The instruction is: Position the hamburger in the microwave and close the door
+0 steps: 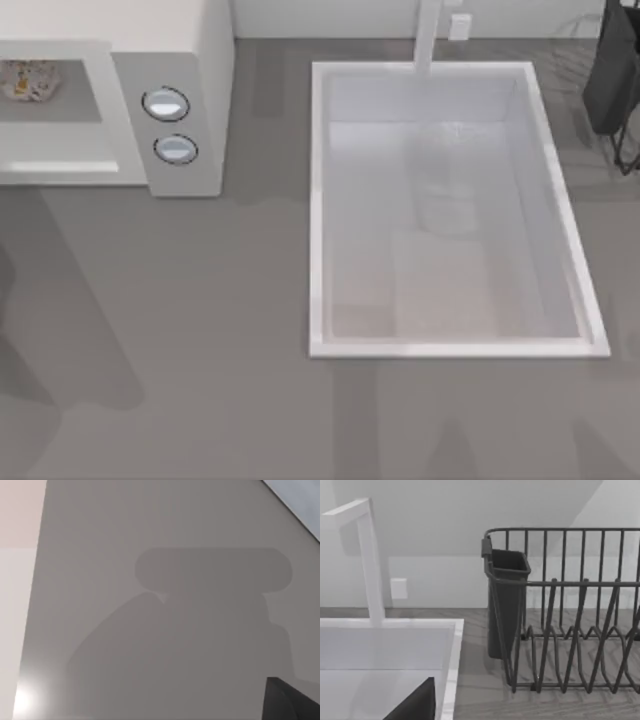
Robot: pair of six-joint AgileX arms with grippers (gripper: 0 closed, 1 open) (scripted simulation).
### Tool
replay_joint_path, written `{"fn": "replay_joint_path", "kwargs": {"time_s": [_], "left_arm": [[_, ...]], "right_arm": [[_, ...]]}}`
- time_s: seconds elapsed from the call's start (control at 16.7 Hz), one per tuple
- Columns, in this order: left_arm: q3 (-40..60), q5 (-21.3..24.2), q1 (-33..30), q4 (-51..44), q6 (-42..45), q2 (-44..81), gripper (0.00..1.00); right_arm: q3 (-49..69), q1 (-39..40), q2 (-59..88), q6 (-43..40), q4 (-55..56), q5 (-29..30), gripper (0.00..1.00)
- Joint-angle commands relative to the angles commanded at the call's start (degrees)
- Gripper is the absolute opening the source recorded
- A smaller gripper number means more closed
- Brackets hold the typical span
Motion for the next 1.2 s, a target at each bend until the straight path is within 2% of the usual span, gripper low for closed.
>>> {"fn": "replay_joint_path", "kwargs": {"time_s": [0.18,0.3,0.72,1.08,1.2], "left_arm": [[-0.15,0.08,0.11,-0.12,-0.15,0.07,0.00],[-2.06,-1.36,-2.06,0.57,-2.26,-2.10,0.00],[-14.14,-10.38,-17.59,4.75,-16.33,-16.71,0.00],[-14.99,-10.99,-18.54,5.04,-17.46,-17.51,0.00],[-15.31,-12.53,-20.63,5.11,-19.17,-18.02,0.00]], "right_arm": [[0.00,0.00,0.00,0.00,0.00,0.00,1.00],[0.00,0.00,0.00,0.00,0.00,0.00,1.00],[0.00,0.00,0.00,0.00,0.00,0.00,1.00],[0.00,0.00,0.00,0.00,0.00,0.00,1.00],[0.00,0.00,0.00,0.00,0.00,0.00,1.00]]}}
